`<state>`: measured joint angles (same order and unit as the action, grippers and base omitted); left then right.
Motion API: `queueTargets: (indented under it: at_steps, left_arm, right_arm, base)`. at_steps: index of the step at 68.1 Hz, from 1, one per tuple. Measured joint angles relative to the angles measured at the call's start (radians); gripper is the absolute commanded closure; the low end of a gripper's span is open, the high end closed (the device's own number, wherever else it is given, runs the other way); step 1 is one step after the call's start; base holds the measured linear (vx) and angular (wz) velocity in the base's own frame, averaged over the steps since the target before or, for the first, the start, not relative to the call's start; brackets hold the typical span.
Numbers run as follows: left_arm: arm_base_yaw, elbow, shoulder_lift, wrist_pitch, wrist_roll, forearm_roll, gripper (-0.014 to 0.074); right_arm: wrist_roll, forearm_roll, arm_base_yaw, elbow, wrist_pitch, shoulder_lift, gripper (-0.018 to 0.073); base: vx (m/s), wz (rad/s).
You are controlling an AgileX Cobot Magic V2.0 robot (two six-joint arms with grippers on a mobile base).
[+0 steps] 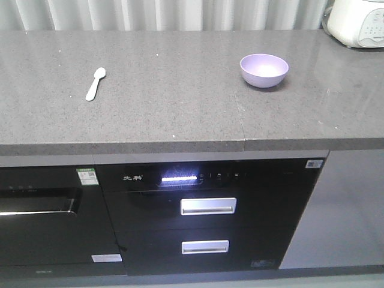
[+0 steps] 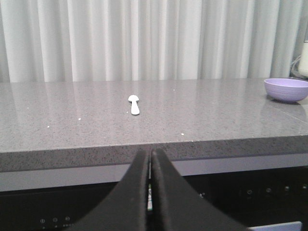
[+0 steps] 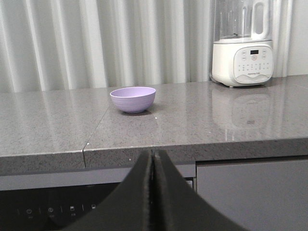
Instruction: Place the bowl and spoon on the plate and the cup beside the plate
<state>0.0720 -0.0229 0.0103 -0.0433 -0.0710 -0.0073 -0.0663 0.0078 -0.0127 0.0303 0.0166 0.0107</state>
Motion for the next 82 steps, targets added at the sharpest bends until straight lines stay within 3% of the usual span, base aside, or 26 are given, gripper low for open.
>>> queueTargets:
  at_steps: [82]
  left_arm:
    - [0.0,0.0,0.0,0.0,0.0,0.0,0.0603]
  right_arm:
    - [0.0,0.0,0.0,0.0,0.0,0.0,0.057]
  base:
    - [0.18,0.03]
